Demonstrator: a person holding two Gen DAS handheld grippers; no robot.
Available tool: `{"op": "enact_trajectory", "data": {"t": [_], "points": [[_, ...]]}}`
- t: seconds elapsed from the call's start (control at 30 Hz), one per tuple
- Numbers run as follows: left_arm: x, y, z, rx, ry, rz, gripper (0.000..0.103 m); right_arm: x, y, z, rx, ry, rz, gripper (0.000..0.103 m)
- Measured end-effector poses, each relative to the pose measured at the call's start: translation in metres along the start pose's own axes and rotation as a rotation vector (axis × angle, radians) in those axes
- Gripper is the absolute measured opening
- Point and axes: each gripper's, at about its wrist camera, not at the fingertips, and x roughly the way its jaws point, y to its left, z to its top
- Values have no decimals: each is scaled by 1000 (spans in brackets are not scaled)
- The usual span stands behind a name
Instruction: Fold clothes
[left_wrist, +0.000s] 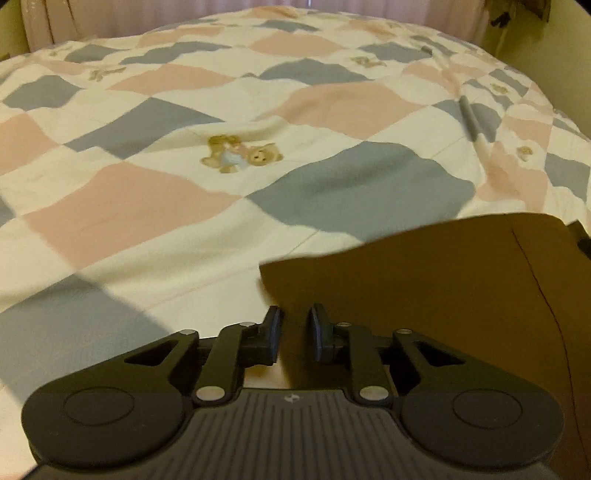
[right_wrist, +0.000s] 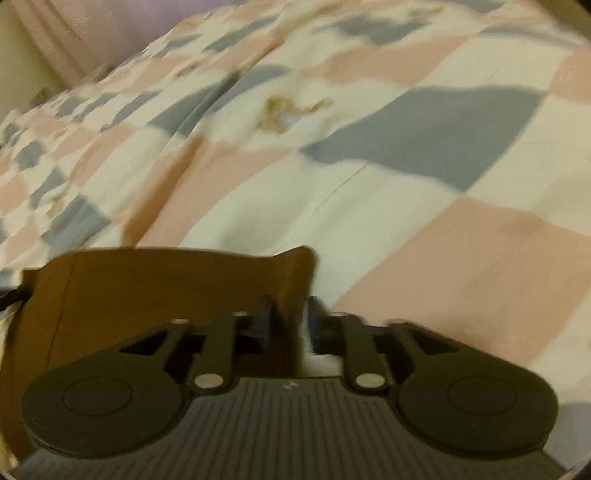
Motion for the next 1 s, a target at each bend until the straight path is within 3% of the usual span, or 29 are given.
{"op": "enact_trajectory", "data": {"t": [0.03,0.1,0.17,0.3,0.4,0.5,0.57,0.63,0.67,0.73,0.8,0.83,0.87,0.93,1.0], "points": [[-14,-2,-6,19,-4,24,20,-16,9,-3,-35,-50,-45,47],[-45,-9,-23,57,-15,57,15,-54,32,-15,-139,-150,-67,46],[-80,-22,-49,49,-10,3,15,-86,57,-37,-253,-196,-13,46],[-123,-54,-104,46,11,-120,17,-122,108,-103,-480,-130,115,36],[-135,-71,-142,91,25,-85,17,-127,126,-149,-612,-59,62,35],[-143,-91,-166,276,20,4,24,-136,133,-188,-821,-62,-13,52],[-143,-111,-180,481,-2,75,40,-137,140,-214,-1021,-68,-67,62],[-139,-130,-193,688,-46,163,46,-128,146,-242,-1264,-114,-158,71],[-136,-137,-199,776,-70,190,54,-121,146,-251,-1360,-137,-199,73],[-127,-149,-210,931,-114,238,59,-109,145,-262,-1476,-168,-247,72],[-118,-152,-217,1017,-133,252,46,-102,142,-261,-1484,-156,-257,59],[-115,-151,-220,1043,-136,249,19,-99,140,-260,-1488,-150,-263,33],[-111,-150,-222,1069,-138,246,10,-96,139,-260,-1492,-145,-268,10],[-110,-144,-226,1078,-162,245,8,-89,135,-259,-1501,-133,-278,4],[-110,-136,-223,988,-149,220,8,-83,132,-257,-1509,-121,-288,4]]}}
